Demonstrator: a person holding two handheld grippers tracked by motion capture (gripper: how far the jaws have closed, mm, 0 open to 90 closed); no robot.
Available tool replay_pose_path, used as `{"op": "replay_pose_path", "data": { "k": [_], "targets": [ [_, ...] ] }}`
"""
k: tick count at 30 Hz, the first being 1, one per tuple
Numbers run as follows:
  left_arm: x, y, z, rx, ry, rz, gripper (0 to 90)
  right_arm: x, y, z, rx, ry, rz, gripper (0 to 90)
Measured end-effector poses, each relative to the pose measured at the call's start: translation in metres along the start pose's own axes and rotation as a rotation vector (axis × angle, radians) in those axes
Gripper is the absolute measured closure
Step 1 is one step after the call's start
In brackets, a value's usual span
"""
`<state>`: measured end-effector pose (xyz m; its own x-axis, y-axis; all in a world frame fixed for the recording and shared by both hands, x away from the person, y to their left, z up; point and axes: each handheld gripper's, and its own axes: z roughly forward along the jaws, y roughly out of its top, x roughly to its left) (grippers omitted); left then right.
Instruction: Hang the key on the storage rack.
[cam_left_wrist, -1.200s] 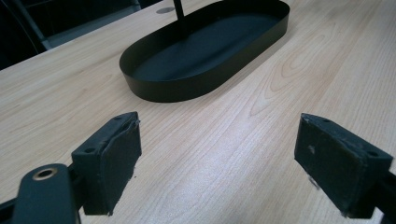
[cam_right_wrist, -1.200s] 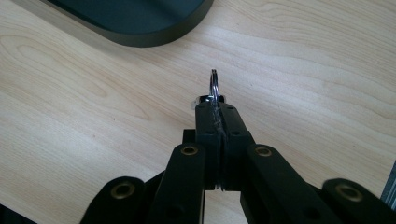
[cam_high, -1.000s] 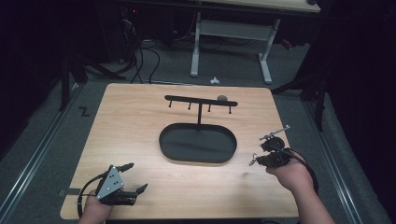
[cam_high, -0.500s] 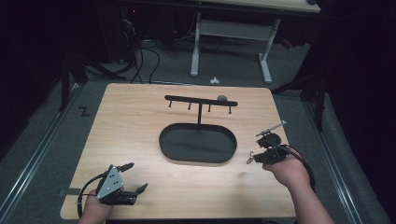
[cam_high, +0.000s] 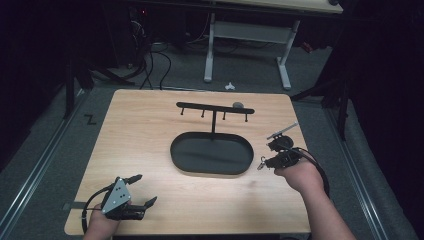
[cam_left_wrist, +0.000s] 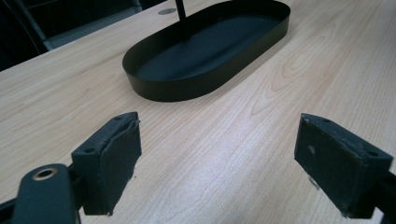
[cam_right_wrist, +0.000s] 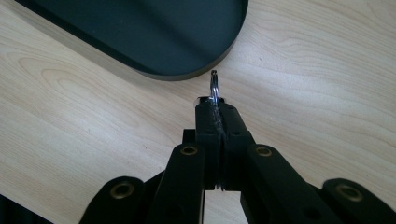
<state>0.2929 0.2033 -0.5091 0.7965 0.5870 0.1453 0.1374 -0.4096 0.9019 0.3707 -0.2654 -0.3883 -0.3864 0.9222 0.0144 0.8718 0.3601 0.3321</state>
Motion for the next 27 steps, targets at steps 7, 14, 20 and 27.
{"op": "replay_pose_path", "data": {
  "k": [7, 14, 20, 27],
  "targets": [
    [0.002, -0.003, -0.006, 0.0, 0.01, -0.014, 15.2, 0.0, 0.008, -0.007, -0.009, 0.004, -0.004, 88.6],
    [0.002, -0.006, -0.013, 0.0, 0.026, -0.021, 15.2, -0.001, 0.018, -0.017, -0.034, -0.002, -0.004, 88.6],
    [0.002, -0.007, -0.016, 0.003, 0.032, -0.024, 15.2, 0.0, 0.026, -0.024, -0.05, -0.006, -0.004, 88.7],
    [0.003, -0.008, -0.018, 0.001, 0.035, -0.026, 15.2, 0.002, 0.035, -0.034, -0.065, -0.009, -0.01, 88.7]
  ]
}}
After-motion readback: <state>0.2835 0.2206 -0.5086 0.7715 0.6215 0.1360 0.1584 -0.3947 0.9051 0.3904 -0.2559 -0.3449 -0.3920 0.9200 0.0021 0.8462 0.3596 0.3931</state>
